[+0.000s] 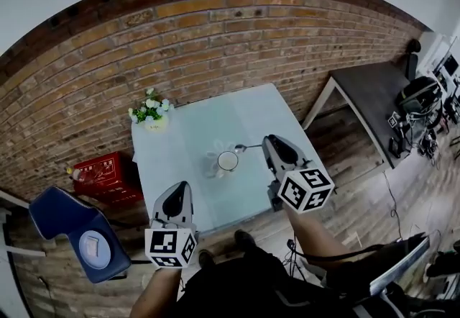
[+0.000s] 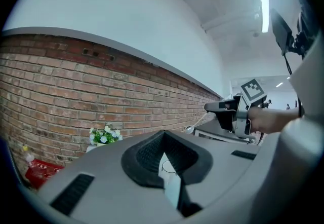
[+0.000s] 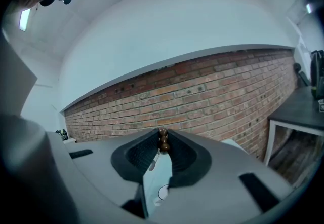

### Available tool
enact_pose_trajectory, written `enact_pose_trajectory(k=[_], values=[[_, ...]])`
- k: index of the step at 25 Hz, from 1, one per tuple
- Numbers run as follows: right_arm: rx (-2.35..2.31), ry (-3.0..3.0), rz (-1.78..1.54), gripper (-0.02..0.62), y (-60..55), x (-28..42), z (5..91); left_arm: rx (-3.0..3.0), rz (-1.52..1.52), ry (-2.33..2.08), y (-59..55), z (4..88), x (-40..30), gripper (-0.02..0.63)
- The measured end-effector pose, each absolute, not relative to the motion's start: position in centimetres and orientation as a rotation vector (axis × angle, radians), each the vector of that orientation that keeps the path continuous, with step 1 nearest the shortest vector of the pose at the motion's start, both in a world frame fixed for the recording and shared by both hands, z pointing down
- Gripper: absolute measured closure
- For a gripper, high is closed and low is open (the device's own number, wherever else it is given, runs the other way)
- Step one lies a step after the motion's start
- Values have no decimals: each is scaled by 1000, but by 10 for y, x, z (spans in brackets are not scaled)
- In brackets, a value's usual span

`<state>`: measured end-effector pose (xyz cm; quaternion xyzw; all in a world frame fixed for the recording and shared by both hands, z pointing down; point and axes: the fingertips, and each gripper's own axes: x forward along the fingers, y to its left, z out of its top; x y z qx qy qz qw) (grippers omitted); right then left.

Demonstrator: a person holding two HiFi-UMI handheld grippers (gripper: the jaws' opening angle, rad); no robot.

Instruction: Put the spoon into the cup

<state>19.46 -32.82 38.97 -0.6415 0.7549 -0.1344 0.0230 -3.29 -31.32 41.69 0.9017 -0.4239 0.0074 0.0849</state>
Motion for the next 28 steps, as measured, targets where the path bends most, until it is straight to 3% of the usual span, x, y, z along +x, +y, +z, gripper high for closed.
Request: enact_pose_trajectory(k=[28], values=[[-1751,2750,-722,534,-432,185,548,2392,121,-1584,-327,460,-27,597]])
